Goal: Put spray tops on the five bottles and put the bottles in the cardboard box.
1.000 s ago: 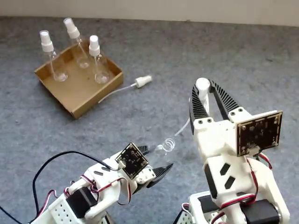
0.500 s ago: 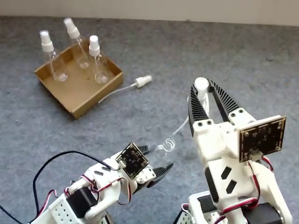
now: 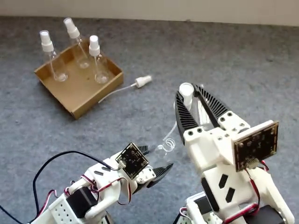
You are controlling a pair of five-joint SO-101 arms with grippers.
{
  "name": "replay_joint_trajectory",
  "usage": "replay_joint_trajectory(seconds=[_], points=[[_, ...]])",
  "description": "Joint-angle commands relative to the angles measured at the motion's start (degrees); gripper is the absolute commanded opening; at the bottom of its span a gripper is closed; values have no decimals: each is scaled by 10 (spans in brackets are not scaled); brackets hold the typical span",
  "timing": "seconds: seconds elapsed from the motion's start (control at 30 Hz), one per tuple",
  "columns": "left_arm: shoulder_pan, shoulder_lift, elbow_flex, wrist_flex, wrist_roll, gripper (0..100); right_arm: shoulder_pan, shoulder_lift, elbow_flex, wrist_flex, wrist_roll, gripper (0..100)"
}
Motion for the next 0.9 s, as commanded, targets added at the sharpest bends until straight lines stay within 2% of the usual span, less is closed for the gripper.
replay_joint_trajectory(seconds=[0.0, 0.1, 0.33, 0.53, 0.87], points=[[3, -10, -5, -16, 4, 87, -9, -2, -44, 6, 19, 5], [3, -10, -5, -16, 4, 87, -9, -2, -45, 6, 45, 5], [1, -10, -5, -16, 4, 86, -9, -2, -45, 13, 47, 5], [-48, -10, -10, -16, 4, 88, -9, -2, -45, 39, 46, 5], [-46, -10, -10, -17, 4, 88, -13, -2, -37, 40, 44, 5]])
